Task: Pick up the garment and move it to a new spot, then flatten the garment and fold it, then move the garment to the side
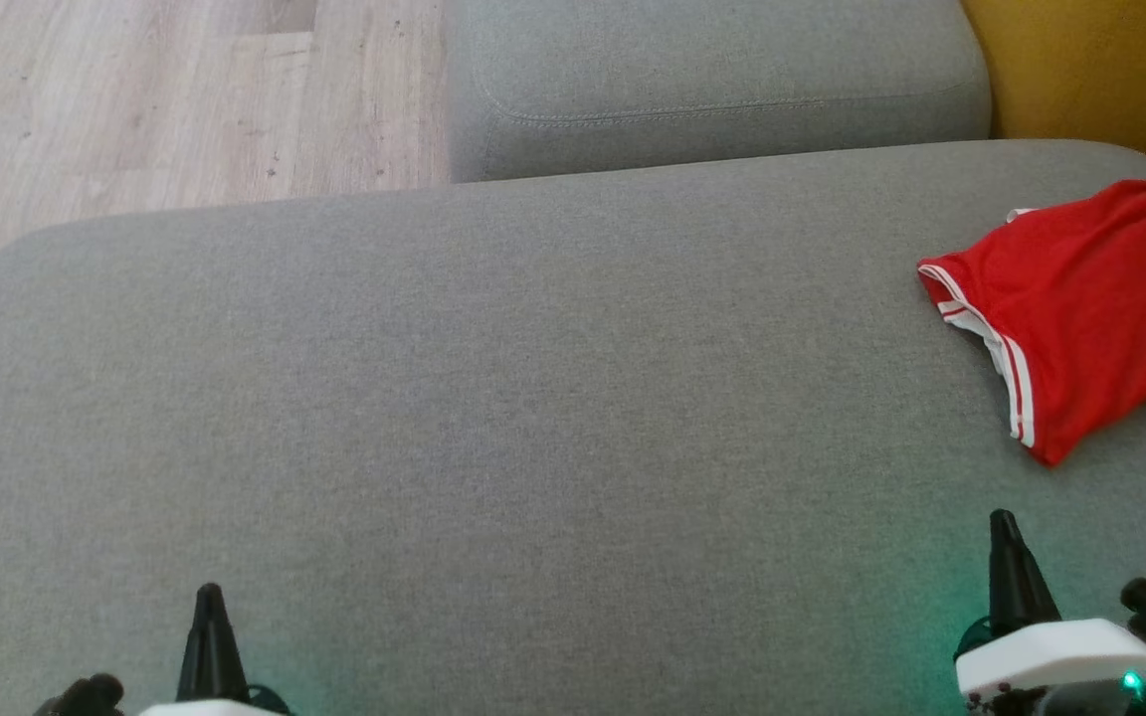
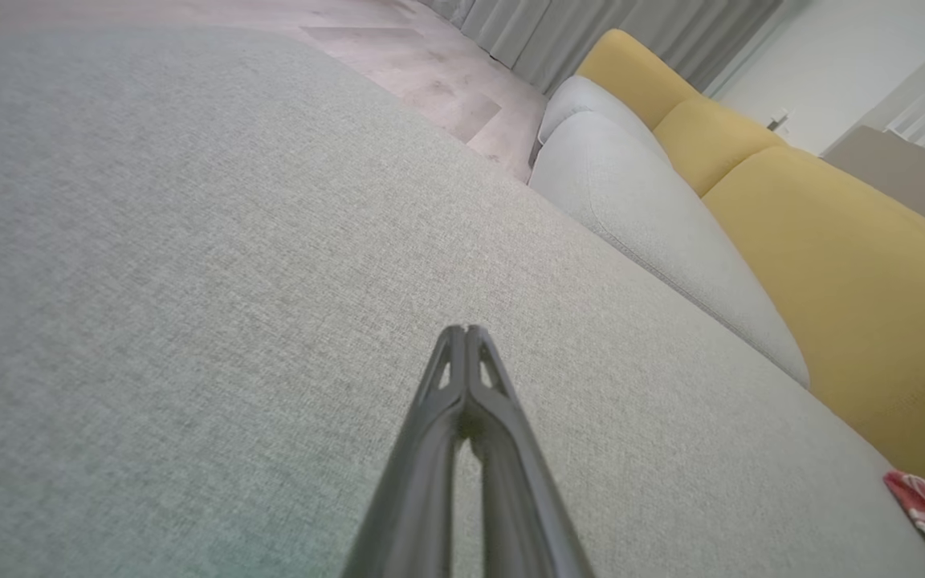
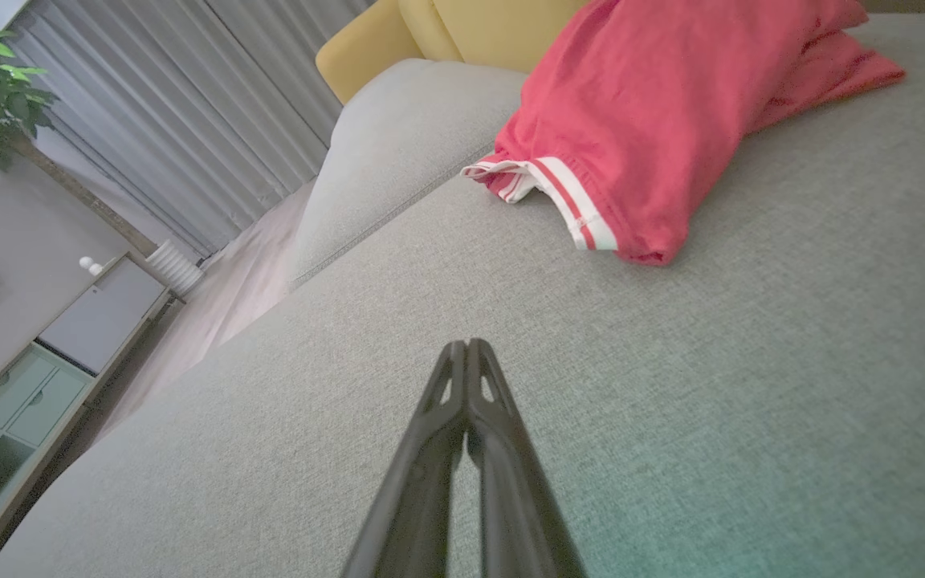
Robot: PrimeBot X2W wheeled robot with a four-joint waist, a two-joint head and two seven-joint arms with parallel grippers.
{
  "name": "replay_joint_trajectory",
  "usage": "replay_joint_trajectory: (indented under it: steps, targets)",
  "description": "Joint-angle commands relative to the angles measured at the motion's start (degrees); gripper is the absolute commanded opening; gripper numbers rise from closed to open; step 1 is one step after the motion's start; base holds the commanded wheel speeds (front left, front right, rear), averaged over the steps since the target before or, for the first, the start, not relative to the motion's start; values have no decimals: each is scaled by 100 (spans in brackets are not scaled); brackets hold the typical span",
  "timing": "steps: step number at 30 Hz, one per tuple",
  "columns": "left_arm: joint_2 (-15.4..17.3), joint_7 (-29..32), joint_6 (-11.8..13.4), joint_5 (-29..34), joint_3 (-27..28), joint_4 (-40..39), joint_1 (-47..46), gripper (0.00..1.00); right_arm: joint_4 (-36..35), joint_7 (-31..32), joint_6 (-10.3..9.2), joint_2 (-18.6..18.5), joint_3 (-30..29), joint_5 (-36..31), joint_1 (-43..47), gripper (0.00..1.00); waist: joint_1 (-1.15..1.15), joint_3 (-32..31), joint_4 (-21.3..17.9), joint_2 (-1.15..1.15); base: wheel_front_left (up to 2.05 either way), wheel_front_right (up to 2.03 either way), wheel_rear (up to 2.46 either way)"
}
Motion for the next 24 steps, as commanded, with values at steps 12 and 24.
replay_joint_trajectory:
  steps: [12,24]
  targets:
    - [9,223,-73,-898,218,-220,-435,0,-283,233,-2,-20,-54,999,-416,0,0,6,-1,0,0,0,0]
    - [10,437,-124,-1766,295,-242,-598,0,-345,447,-2,-24,-114,1948,-529,0,0,13,-1,0,0,0,0]
